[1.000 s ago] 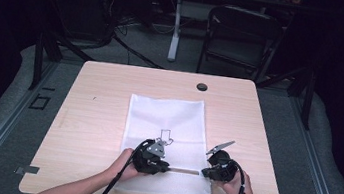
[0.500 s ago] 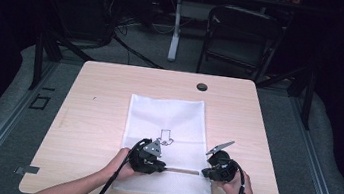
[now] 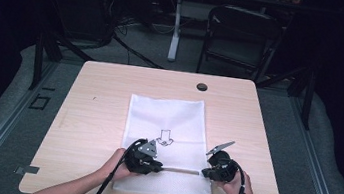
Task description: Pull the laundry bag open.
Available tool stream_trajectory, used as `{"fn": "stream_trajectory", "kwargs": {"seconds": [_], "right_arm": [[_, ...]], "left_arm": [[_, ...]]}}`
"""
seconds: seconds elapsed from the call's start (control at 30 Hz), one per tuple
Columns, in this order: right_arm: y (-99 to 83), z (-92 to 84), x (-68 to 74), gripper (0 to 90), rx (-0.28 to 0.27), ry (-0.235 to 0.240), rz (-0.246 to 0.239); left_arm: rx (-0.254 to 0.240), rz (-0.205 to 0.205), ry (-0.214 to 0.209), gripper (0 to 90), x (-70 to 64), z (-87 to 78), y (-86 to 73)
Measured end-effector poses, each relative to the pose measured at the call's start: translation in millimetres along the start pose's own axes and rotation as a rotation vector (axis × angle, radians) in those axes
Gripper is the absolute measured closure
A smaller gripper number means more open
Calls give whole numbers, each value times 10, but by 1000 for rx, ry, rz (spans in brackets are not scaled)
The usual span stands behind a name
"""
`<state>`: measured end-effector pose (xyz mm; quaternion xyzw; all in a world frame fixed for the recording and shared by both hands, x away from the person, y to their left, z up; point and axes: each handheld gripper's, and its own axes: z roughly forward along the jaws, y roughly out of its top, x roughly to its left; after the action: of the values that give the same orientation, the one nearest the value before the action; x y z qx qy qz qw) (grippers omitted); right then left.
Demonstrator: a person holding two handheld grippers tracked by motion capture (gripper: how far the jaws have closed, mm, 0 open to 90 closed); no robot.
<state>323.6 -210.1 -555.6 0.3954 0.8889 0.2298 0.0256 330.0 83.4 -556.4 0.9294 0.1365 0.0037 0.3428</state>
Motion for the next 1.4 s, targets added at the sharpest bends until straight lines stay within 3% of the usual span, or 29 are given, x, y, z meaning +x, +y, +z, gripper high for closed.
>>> {"fn": "stream_trajectory", "kwargs": {"seconds": [1.4], "right_arm": [[-5,-6,-17,900,5,1,1]], "left_arm": [[-9,-17,1,823,28,-154,-132]]}}
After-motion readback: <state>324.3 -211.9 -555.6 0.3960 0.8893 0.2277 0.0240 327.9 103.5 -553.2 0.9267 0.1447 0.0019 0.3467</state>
